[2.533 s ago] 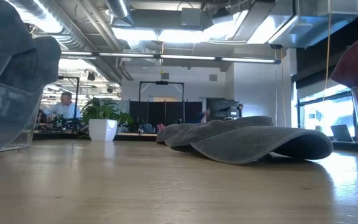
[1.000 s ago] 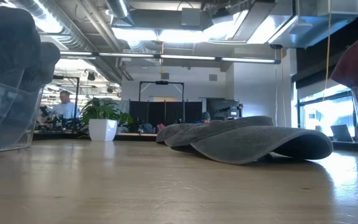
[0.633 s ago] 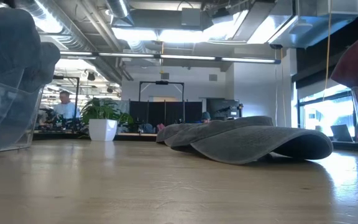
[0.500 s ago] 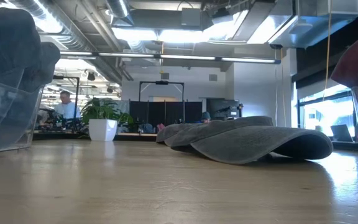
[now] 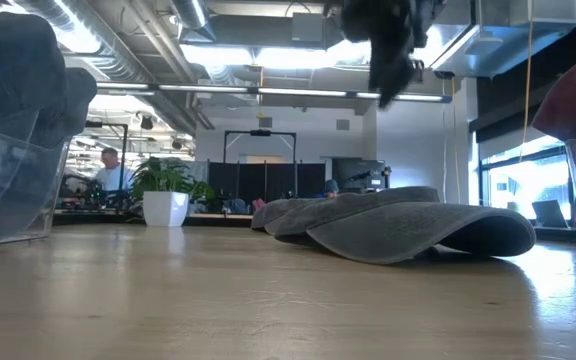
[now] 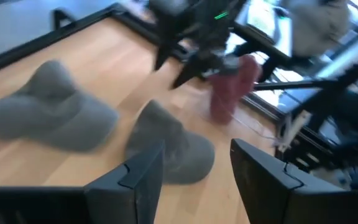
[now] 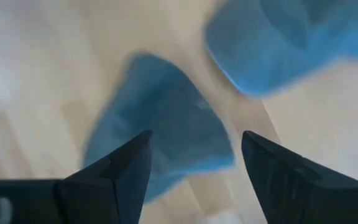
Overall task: Pick & Place hat
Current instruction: Put the blue cap into the left transparent bin
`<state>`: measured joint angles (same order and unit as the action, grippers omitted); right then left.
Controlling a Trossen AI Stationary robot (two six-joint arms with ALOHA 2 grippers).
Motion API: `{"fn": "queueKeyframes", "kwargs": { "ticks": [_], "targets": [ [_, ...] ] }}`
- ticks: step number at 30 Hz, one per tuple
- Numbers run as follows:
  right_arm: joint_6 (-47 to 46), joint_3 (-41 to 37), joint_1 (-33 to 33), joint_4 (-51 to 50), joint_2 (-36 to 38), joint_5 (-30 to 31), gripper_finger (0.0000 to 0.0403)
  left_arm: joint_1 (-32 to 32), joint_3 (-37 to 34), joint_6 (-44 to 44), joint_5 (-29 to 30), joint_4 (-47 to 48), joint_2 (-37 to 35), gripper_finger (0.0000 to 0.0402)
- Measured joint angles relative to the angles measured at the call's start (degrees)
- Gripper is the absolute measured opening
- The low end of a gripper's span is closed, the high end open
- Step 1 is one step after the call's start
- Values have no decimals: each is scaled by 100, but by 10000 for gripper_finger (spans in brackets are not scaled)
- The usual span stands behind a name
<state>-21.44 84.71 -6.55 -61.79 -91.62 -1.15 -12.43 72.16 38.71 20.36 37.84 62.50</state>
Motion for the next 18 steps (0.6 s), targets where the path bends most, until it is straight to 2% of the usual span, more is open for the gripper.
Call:
{"fn": "queueKeyframes", "kwargs": {
  "ticks": [5,10,18],
  "targets": [
    [-262,-60,-385,-425,-644,-63,245,756,0,-793,-1213,-209,167,177],
    [16,-526,-679,56,-980,-884,245,1217,0,-1144,-1994,-168,260,180],
    [61,-1274,-1202,752,-993,-1266,245,1497,0,-1443,-2662,-166,273,177]
  ]
}}
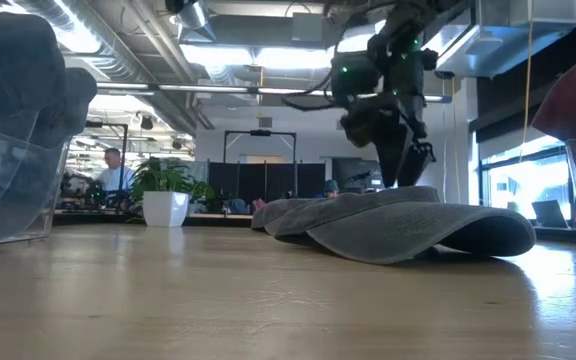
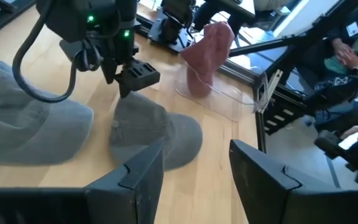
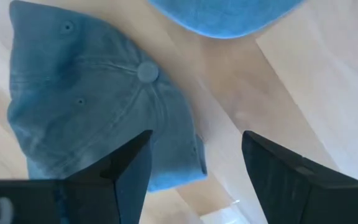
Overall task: Pick & Place hat
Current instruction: Put the blue cap into the left transparent bin
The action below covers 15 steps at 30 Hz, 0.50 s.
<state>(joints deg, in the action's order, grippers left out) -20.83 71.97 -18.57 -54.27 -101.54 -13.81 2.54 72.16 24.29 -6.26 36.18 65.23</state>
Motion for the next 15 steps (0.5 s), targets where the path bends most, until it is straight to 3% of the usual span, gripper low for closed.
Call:
{"fn": "queueKeyframes", "kwargs": {
  "ticks": [6,15],
  "targets": [
    [17,-563,-87,693,3,-733,245,-3,0,-6,-213,0,0,176],
    [10,-1084,-77,873,3,-1204,236,-3,0,32,-230,2,0,176]
  ]
}}
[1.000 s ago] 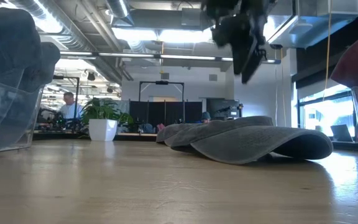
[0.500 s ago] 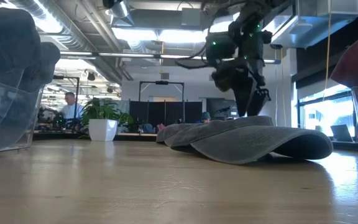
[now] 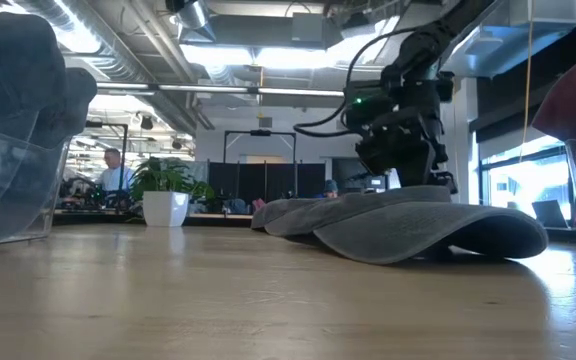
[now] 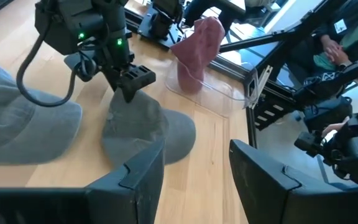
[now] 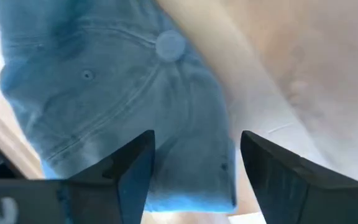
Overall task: Pick & Place hat
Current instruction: Put the blue cap into the left transparent bin
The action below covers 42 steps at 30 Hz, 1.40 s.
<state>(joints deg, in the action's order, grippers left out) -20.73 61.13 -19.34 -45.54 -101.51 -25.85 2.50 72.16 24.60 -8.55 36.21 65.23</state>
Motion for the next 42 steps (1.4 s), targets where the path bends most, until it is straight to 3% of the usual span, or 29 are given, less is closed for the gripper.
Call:
{"fn": "queueKeyframes", "kwargs": {
  "ticks": [4,12,17,23,33,38,42],
  "targets": [
    [7,-3,3,24,0,-281,183,0,0,8,2,-2,0,176],
    [311,-3,1,51,0,-686,13,0,0,30,4,0,-2,176],
    [334,-4,61,91,47,-614,8,-2,0,26,40,-2,-2,176],
    [474,315,396,85,550,-53,5,-4,0,28,246,-207,44,176],
    [351,1718,1271,-44,1610,1160,3,-4,-8,-144,388,-889,299,181],
    [467,2454,1605,-242,1738,1755,2,-4,-7,254,461,-1367,538,184],
    [603,2830,1734,-369,1731,1985,2,-22,-2,-68,441,-1628,796,181]
  ]
}}
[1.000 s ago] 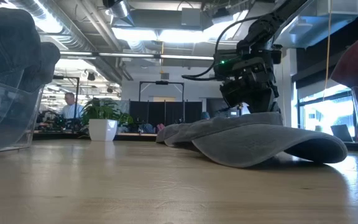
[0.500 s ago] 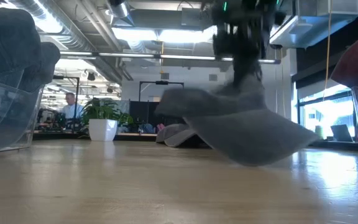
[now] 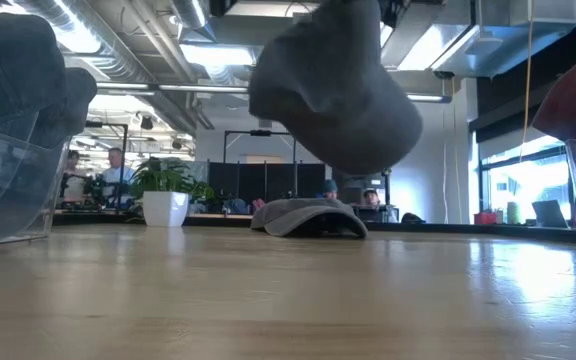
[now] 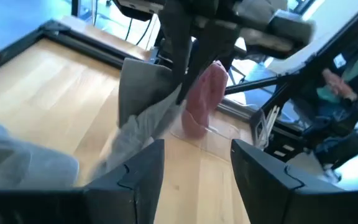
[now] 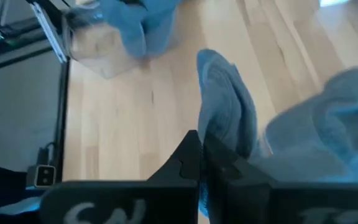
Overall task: Pick & Place hat
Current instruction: Put the blue cap into the left transparent bin
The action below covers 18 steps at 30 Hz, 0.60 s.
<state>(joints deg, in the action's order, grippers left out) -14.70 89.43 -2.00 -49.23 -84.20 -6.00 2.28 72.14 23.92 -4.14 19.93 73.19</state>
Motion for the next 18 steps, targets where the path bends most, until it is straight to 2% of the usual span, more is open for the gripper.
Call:
{"fn": "queueKeyframes", "kwargs": {
  "ticks": [9,18],
  "targets": [
    [-35,170,17,-7,-2,-3,2,-37,-2,-922,-55,-385,584,180],
    [-262,170,231,-56,-4,4,2,-37,-2,-1219,-54,-761,742,180]
  ]
}}
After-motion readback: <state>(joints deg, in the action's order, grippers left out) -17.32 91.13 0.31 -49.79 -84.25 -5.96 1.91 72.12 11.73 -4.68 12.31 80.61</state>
